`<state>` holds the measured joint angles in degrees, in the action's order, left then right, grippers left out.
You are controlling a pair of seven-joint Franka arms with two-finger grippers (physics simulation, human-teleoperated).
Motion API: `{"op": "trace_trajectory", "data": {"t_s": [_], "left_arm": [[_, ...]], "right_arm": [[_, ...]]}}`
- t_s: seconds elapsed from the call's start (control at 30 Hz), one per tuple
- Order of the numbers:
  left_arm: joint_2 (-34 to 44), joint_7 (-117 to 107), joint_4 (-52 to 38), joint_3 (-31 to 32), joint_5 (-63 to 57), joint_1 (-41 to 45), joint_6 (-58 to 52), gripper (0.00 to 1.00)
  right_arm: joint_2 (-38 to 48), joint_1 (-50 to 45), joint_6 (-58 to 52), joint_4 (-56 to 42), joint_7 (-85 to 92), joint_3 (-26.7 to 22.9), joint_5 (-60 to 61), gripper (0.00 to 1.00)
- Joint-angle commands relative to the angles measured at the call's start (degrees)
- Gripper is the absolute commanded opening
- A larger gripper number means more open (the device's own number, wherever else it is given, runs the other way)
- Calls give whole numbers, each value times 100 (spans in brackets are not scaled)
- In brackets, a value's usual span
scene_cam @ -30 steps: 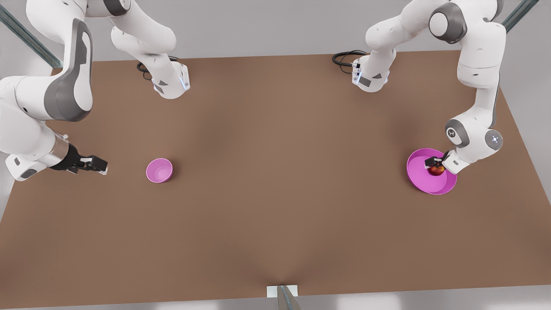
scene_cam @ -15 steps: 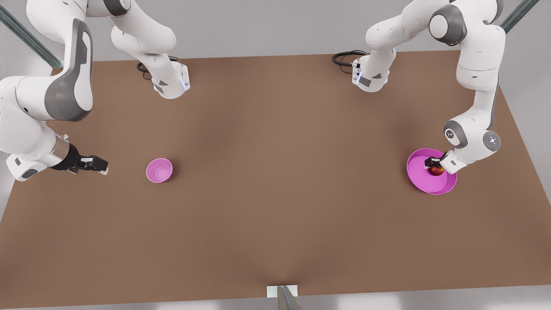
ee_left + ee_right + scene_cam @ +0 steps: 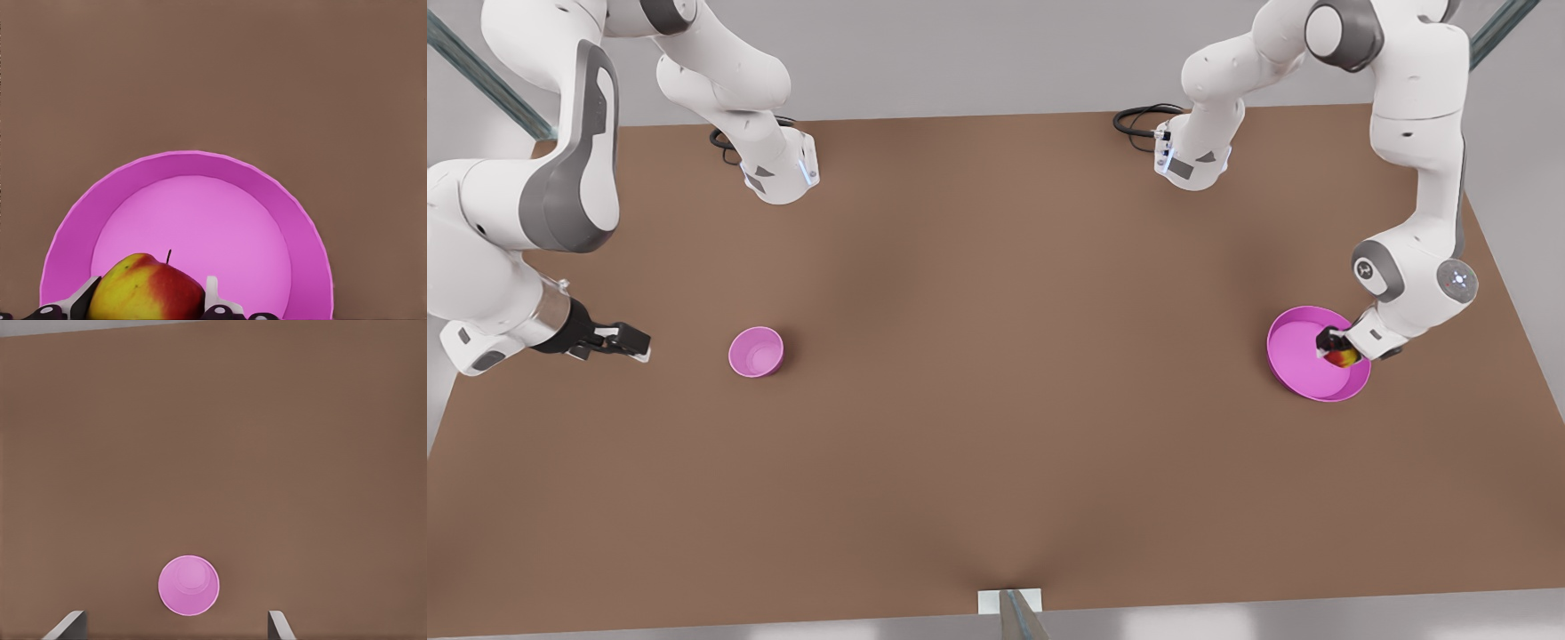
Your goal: Use the left arm to pick up the apple from the plate, transfer it to the gripper of the right arm, and then use the right arm to place it into the bowl
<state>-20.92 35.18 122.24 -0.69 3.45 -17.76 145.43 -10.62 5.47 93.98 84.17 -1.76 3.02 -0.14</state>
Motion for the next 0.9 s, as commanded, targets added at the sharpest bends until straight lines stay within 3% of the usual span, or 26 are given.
{"op": "trace_trajectory", "data": {"t_s": [0.0,0.17,0.23,0.3,0.4,0.57,0.63,0.87], "left_arm": [[114,208,-86,34,42,203,-94,70],[457,129,-622,1379,1210,291,-1385,70],[395,138,-631,2345,2616,361,-1430,70],[352,366,-894,2820,3759,765,-1386,70],[18,945,-1614,2820,4751,1582,-1324,70],[-1370,3107,-3179,2820,6571,2541,-894,70],[-1749,4154,-3724,2820,7178,2848,-850,69],[-3093,5911,-5587,2891,8109,3684,-384,68]], "right_arm": [[-1,-2,-2,-5,-43,5,6,100],[-1,-2,7,-5,-61,14,374,100],[-45,6,7,-5,-52,-3,937,100],[-159,6,7,-5,-8,-3,1640,100],[-361,-2,112,-5,-70,14,2833,100],[-1117,-99,991,3,18,67,5735,100],[-1469,-204,1325,152,993,172,6720,100],[-2031,-433,1360,311,2576,524,7960,100]]}}
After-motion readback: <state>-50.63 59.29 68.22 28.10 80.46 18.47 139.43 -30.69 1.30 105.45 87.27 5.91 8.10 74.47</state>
